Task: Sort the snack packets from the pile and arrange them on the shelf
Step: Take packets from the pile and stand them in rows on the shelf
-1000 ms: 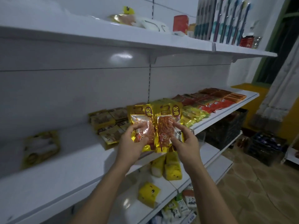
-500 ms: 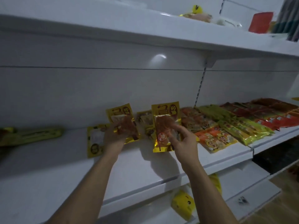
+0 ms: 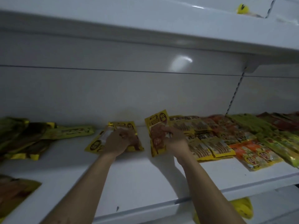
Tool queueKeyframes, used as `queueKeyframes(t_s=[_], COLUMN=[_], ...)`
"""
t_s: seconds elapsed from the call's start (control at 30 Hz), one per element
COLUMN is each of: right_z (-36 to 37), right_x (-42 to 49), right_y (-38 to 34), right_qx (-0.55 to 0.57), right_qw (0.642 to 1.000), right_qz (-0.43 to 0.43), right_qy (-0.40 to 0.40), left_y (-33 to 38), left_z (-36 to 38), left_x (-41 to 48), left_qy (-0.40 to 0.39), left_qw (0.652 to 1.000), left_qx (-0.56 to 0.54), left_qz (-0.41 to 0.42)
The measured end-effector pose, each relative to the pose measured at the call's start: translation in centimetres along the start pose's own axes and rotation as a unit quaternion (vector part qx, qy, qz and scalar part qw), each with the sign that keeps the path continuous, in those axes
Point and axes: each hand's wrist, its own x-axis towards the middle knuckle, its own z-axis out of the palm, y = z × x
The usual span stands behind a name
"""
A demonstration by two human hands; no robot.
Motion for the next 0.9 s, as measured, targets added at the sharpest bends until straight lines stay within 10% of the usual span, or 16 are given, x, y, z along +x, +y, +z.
queueKeyframes(t_s=[0.33,0.53,0.9], right_z=[4.9,5.2,4.8], right_x=[3.3,2.5,2.3], right_y=[2.0,2.7,3.6], right_qx=[-0.450,-0.465,-0.453], right_qw=[0.889,0.876,0.888], right_qz=[-0.082,-0.109,-0.053], right_qy=[0.005,-0.066,-0.057], left_y=[-1.8,-1.8,-1.6], left_z=[2.1,2.5,3.6], left_x=[1.9,2.0,2.4], left_qy=[-0.080,-0.039,-0.058], left_qw=[0.925,0.901,0.899], left_qx=[0.366,0.387,0.405], left_qz=[0.064,0.194,0.158])
